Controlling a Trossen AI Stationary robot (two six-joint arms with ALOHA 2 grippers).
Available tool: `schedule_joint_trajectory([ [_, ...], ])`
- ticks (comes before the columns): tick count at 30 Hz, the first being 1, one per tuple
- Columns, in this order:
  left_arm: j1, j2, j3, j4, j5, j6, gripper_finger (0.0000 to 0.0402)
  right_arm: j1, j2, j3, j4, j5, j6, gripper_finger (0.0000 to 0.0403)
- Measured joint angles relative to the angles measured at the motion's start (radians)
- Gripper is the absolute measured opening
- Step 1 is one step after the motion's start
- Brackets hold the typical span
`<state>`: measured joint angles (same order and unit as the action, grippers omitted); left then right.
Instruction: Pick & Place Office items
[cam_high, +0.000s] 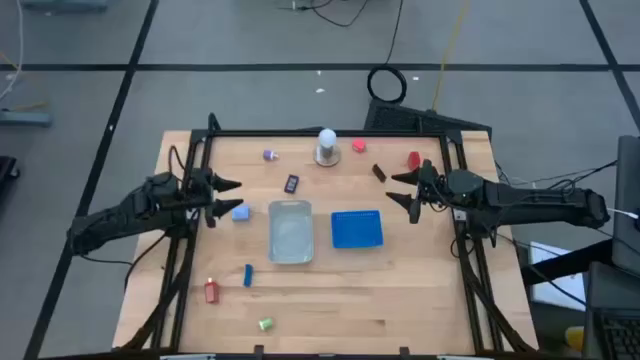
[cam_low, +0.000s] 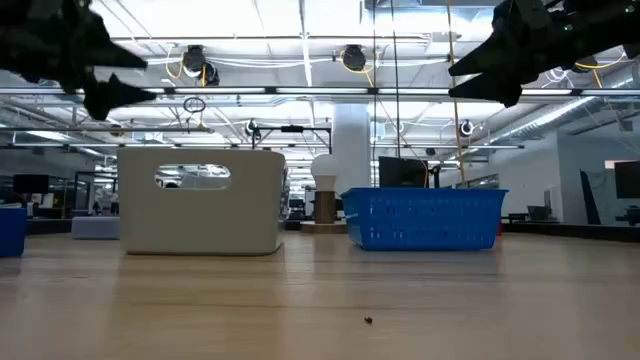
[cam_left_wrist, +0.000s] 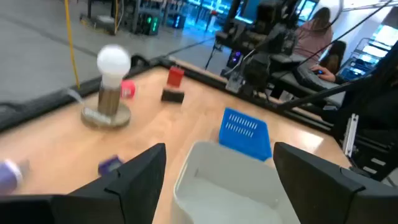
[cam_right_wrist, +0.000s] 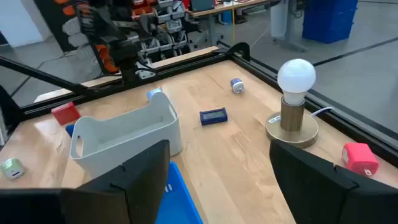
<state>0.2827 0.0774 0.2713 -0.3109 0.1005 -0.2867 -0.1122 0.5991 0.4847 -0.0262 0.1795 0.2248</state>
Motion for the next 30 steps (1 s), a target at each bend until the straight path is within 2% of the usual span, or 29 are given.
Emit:
schedule_joint_trajectory([
  [9, 0.018, 0.151, 0.173, -0.013, 0.006, 0.063, 0.0296, -0.033, 0.000, 0.000, 0.008, 0.008, 0.035, 0.0267],
  [20, 0.018, 0.316, 0.251, -0.031, -0.025, 0.072, 0.0296, -0.110, 0.000, 0.001, 0.006, 0.032, 0.081, 0.0267],
  [25, 0.018, 0.335, 0.263, -0.014, -0.053, 0.023, 0.0296, -0.168, 0.031, 0.089, -0.111, 0.031, 0.101, 0.0267],
  [30, 0.018, 0.335, 0.263, 0.099, -0.055, -0.024, 0.0296, -0.230, 0.116, 0.234, -0.285, 0.033, 0.090, 0.0267],
])
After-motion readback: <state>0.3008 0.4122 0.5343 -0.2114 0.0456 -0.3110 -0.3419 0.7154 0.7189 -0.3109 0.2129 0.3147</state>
